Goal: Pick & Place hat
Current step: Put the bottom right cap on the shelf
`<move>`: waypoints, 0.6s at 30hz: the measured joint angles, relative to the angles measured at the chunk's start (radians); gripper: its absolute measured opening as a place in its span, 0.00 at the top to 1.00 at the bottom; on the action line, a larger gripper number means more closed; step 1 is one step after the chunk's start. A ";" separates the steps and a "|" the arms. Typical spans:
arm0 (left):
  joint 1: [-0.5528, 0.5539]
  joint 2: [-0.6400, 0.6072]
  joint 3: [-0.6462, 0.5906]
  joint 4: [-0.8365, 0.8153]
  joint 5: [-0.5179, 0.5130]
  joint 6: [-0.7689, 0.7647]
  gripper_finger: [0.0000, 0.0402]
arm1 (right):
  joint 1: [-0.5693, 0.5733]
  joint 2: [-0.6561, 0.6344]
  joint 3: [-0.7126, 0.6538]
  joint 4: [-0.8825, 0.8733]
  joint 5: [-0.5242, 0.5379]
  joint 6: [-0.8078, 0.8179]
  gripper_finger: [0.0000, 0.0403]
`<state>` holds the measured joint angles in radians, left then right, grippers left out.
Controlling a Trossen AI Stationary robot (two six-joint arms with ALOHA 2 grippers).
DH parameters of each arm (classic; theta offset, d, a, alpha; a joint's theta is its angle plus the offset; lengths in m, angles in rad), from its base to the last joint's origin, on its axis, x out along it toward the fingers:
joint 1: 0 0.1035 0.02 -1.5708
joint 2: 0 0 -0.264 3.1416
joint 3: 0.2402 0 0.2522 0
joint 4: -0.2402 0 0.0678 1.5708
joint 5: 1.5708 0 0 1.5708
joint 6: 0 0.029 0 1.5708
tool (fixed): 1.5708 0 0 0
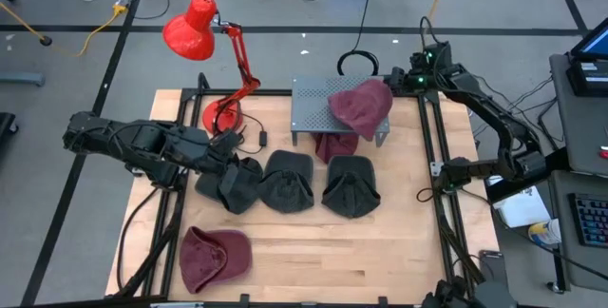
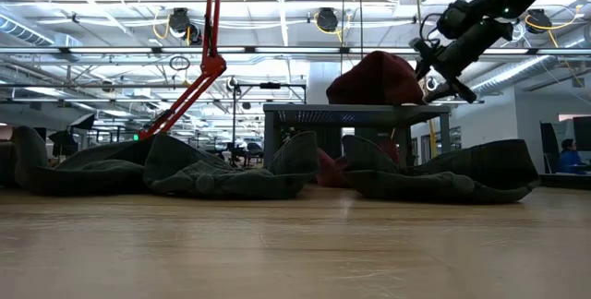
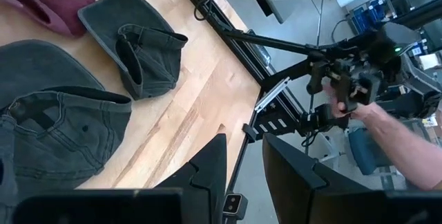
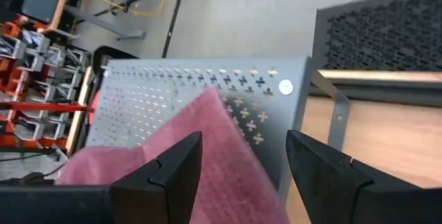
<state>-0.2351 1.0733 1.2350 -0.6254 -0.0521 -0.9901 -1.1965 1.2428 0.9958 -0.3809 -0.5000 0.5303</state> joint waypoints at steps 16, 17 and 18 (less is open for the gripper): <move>0.000 0.000 0.000 0.000 0.033 -0.031 0.76 | -0.035 -0.014 0.000 -0.009 0.001 -0.040 0.50; 0.000 0.000 0.000 0.000 0.033 -0.033 0.76 | -0.044 -0.008 0.000 -0.012 -0.014 -0.035 0.50; 0.000 0.000 0.000 0.001 0.033 -0.034 0.76 | -0.052 0.001 0.000 -0.008 -0.038 -0.027 0.50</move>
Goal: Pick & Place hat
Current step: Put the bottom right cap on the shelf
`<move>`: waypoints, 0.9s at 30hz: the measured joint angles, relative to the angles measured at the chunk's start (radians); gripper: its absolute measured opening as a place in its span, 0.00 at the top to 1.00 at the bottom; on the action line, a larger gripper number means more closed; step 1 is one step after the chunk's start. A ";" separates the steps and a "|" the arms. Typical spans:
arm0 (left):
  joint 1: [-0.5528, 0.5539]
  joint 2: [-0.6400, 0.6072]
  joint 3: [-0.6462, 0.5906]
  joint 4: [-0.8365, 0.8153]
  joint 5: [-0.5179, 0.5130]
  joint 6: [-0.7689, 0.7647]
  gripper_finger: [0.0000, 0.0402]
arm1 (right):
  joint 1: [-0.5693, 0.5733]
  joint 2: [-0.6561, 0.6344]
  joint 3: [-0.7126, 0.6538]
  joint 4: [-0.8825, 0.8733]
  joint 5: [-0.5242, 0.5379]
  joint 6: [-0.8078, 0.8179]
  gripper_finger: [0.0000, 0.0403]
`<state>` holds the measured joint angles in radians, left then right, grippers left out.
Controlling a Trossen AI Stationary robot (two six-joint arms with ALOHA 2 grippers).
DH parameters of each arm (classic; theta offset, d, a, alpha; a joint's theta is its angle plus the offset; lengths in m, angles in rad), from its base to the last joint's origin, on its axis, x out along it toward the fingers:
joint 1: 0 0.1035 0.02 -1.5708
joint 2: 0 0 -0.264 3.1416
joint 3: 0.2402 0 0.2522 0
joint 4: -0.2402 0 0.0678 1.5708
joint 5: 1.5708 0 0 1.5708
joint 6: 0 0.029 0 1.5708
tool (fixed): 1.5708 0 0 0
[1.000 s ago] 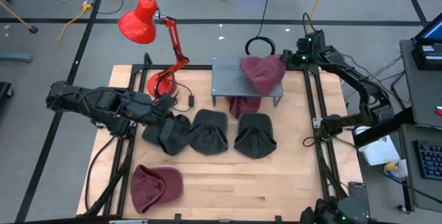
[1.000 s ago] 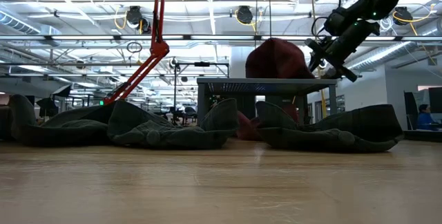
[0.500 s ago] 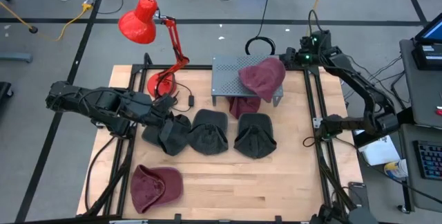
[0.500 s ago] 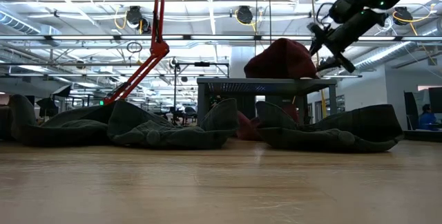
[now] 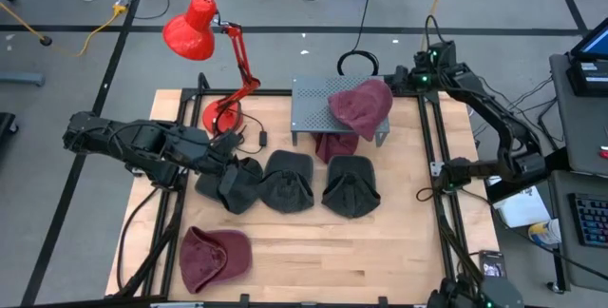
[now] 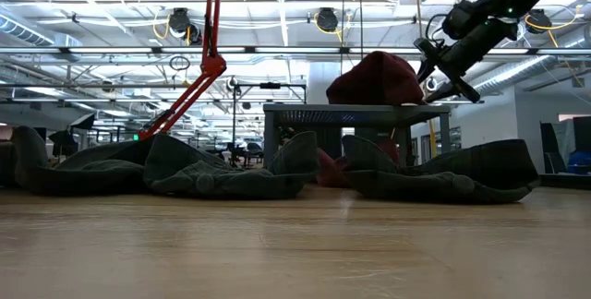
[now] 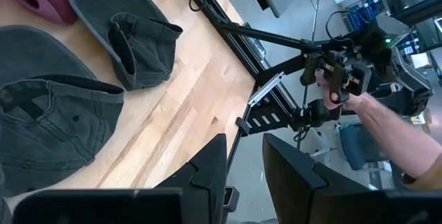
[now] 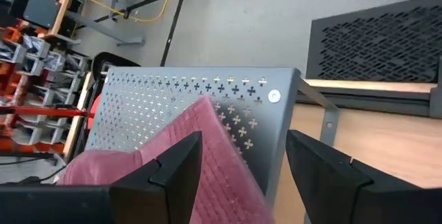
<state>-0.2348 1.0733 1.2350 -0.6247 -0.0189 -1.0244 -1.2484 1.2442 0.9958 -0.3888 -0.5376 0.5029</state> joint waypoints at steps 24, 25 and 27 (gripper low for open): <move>0.000 0.000 0.000 0.001 -0.008 -0.002 0.76 | -0.033 0.043 -0.069 0.050 -0.277 -0.058 0.51; 0.000 0.000 0.000 0.001 -0.008 -0.002 0.76 | -0.031 0.043 -0.069 0.039 -0.277 -0.066 0.52; 0.000 0.000 0.000 0.001 -0.008 -0.002 0.76 | -0.027 0.043 -0.069 0.026 -0.276 -0.078 0.56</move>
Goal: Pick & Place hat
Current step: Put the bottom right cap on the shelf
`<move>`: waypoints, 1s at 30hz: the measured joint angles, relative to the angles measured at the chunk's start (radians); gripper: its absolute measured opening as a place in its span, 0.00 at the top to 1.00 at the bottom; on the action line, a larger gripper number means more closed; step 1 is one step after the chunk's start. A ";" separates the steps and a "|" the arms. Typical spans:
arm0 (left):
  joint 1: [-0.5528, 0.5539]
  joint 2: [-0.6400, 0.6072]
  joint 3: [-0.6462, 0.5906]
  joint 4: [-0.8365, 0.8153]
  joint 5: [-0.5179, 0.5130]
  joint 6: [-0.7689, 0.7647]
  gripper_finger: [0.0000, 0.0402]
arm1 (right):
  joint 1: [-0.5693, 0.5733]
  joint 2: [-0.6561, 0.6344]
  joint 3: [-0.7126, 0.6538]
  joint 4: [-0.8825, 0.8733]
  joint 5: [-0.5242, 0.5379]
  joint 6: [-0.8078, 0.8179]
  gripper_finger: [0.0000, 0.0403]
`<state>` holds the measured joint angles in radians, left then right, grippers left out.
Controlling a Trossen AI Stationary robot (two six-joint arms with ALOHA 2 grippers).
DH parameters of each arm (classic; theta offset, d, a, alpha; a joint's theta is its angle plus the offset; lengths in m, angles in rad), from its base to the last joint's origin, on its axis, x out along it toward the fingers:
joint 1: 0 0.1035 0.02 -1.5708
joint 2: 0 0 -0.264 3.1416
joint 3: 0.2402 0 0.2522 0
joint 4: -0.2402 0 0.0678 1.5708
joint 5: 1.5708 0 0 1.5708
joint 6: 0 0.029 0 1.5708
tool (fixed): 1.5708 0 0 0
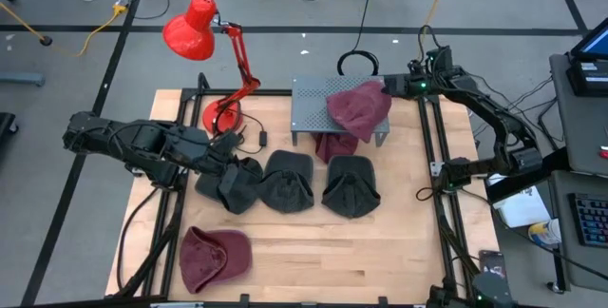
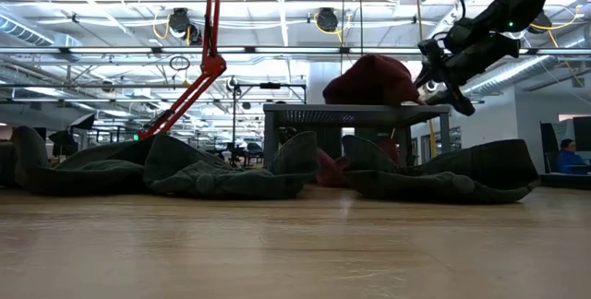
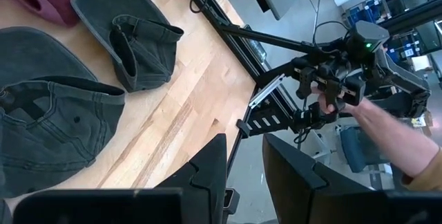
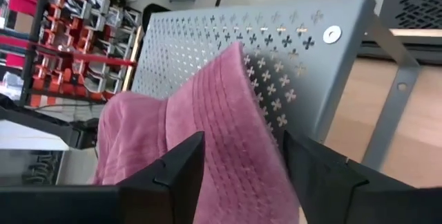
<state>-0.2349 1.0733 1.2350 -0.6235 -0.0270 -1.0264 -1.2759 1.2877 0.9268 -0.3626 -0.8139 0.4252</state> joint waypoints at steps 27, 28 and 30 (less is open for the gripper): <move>0.000 0.000 0.000 -0.002 0.002 0.012 0.76 | 0.044 -0.251 0.001 -0.236 0.157 0.171 0.99; 0.000 0.000 0.000 -0.001 0.002 0.012 0.76 | 0.056 -0.255 0.001 -0.250 0.167 0.161 0.99; 0.000 0.000 0.000 -0.001 0.002 0.012 0.76 | 0.083 -0.255 0.001 -0.261 0.190 0.148 1.00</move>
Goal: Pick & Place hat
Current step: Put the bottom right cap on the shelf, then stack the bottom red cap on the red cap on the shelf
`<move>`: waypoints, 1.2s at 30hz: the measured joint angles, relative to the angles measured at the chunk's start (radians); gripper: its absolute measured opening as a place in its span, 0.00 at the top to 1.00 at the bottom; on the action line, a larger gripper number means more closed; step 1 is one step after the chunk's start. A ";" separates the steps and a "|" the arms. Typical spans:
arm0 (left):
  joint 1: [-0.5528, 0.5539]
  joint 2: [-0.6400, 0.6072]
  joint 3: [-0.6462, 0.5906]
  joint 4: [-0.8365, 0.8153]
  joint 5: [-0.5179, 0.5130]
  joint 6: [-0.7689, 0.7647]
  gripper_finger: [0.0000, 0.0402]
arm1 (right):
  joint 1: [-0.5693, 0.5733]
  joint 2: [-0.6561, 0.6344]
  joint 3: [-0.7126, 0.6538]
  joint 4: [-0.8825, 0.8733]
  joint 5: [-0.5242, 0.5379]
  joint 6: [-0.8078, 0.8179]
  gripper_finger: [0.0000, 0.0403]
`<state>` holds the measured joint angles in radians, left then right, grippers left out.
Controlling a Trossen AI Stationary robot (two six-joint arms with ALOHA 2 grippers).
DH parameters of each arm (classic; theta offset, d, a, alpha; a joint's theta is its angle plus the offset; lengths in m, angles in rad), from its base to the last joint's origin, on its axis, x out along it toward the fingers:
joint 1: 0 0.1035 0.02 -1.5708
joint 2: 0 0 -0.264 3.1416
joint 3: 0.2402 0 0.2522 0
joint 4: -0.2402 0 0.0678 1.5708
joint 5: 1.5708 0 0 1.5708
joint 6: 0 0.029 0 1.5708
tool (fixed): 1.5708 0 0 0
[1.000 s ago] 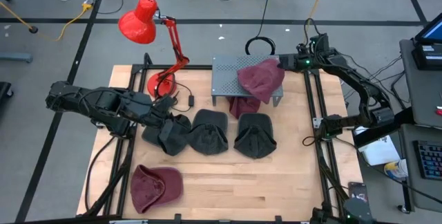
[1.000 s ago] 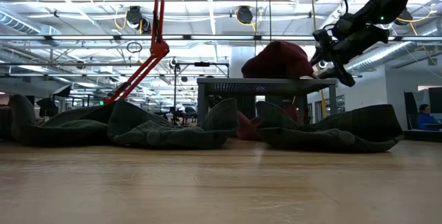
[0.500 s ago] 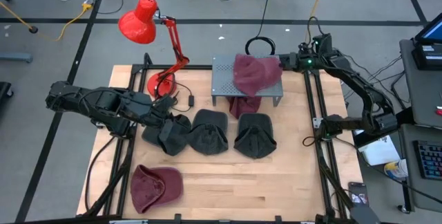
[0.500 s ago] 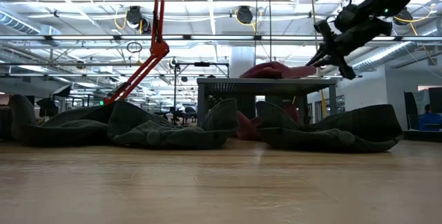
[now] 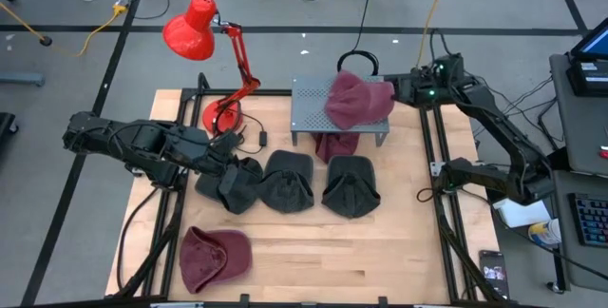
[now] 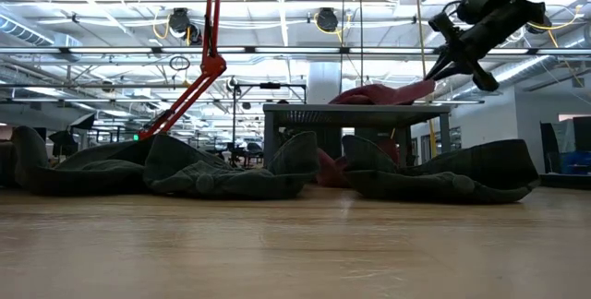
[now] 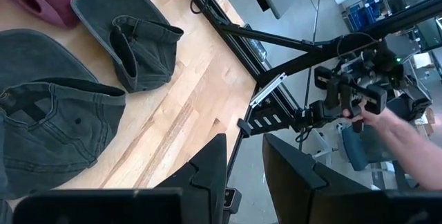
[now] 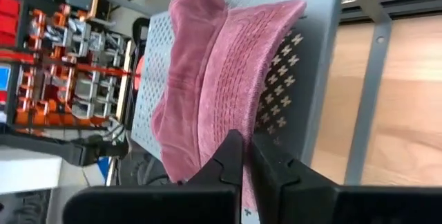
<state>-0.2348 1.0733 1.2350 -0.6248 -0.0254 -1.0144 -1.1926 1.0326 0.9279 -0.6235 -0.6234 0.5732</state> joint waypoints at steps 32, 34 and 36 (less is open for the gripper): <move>0.005 0.000 0.000 0.001 0.025 -0.031 0.76 | 0.029 -0.097 -0.065 -0.056 0.177 -0.107 0.61; 0.014 0.000 0.000 0.001 0.024 -0.031 0.76 | 0.030 -0.107 -0.065 -0.046 0.175 -0.104 0.61; 0.023 0.000 0.000 0.001 0.024 -0.031 0.76 | 0.029 -0.122 -0.064 -0.031 0.153 -0.099 0.61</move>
<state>-0.2123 1.0733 1.2350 -0.6237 -0.0010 -1.0451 -1.1632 0.9105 0.8636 -0.6548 -0.4704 0.4744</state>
